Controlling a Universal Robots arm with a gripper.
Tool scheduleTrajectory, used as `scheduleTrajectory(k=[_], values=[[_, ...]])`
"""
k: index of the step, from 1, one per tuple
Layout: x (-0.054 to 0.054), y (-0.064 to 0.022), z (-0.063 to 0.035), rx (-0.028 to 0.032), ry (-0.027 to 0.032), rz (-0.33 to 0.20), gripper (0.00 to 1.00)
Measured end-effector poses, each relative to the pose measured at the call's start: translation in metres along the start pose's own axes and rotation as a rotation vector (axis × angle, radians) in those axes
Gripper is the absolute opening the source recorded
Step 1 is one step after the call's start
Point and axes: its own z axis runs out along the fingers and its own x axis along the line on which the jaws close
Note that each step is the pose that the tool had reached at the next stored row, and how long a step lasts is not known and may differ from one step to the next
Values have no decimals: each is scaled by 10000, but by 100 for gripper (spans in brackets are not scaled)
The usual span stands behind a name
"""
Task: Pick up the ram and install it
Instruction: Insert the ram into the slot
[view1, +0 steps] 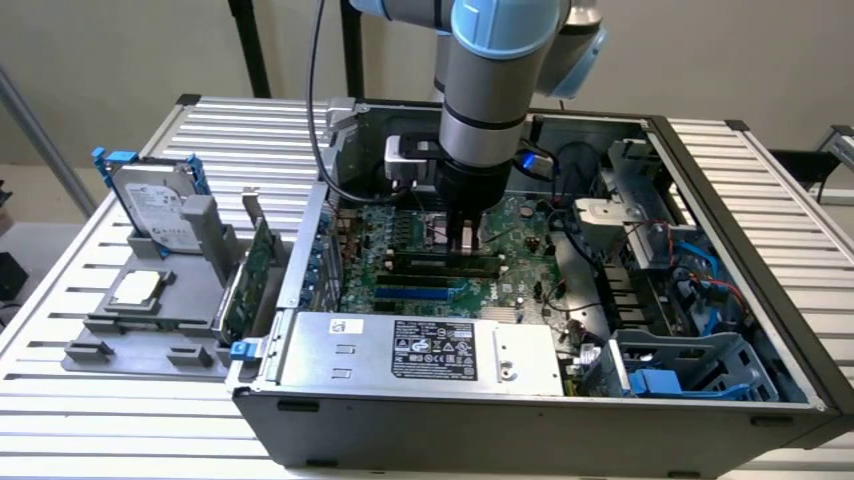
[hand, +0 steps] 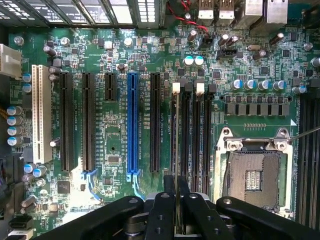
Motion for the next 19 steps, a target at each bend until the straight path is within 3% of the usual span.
scheduleTrajectory(k=[4,5,7,8,13,18,19], values=[[0,0,1,0,1,1,15],[0,0,1,0,0,0,20],[0,1,-5,-3,-1,0,20],[-1,1,-21,-4,-2,1,27],[-3,16,-170,-4,-1,1,27],[-1,51,-195,-4,-2,1,25],[0,57,-196,-4,-1,0,19]])
